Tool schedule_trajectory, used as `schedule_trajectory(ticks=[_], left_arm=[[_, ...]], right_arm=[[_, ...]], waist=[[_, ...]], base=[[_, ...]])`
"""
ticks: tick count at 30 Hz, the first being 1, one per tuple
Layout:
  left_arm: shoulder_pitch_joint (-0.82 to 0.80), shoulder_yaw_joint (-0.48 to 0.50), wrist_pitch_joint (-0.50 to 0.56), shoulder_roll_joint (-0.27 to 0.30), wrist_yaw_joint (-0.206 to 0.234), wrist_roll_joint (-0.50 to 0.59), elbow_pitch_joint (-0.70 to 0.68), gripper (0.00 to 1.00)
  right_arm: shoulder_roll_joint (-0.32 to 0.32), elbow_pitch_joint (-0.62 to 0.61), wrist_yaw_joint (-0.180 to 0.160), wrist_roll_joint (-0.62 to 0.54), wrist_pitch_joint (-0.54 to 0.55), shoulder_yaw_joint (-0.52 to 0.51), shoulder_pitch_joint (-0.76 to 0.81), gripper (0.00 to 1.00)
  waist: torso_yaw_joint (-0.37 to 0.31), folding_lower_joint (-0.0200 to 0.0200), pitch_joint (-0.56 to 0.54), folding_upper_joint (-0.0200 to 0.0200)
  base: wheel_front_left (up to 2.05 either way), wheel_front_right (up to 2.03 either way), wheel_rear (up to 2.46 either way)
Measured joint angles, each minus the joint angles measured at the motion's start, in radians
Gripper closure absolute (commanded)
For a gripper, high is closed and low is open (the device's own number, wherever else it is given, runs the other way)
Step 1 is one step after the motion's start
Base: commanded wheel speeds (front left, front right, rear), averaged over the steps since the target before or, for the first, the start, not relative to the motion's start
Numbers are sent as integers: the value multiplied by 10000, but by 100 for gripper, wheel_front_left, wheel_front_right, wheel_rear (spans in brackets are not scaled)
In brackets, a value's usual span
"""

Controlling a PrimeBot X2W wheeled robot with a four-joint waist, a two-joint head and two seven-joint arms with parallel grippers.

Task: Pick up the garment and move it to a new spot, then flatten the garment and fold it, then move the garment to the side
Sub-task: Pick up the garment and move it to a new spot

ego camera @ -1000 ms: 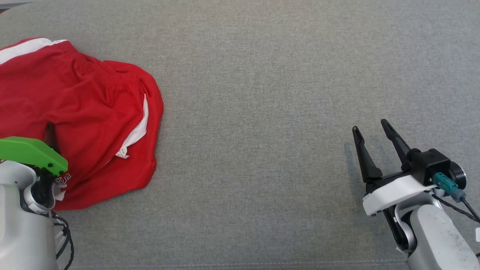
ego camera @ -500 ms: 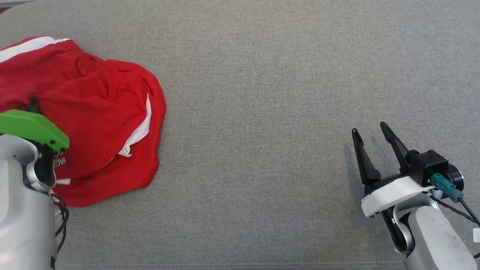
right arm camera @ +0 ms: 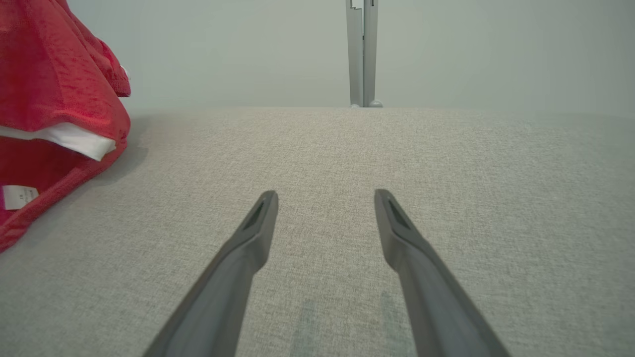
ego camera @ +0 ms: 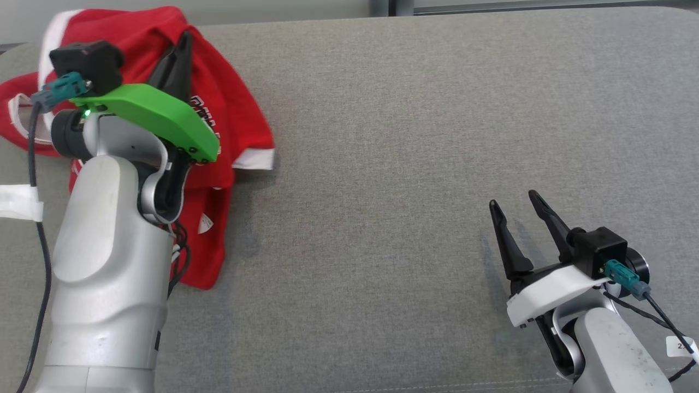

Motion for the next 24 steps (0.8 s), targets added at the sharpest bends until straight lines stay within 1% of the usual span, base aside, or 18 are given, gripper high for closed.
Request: schedule_trajectory(ticks=[2,14,19,24], left_arm=[[-7,-280,13,-109,-48,0,-102,100],[370,-1181,495,-38,-79,-90,-59,100],[381,-1465,546,-36,-90,-153,-217,100],[452,-2017,614,-36,-159,-324,-443,100]], right_arm=[[6,38,0,2,2,-10,18,0],[138,96,8,36,0,-165,415,0],[144,82,8,63,0,-255,466,0],[169,73,10,63,2,-267,465,0]], waist=[[-141,0,-81,0],[-1012,0,-476,0],[-1104,0,-552,0],[-1112,0,-604,0]], base=[[0,0,0],[0,0,0],[0,0,0],[0,0,0]])
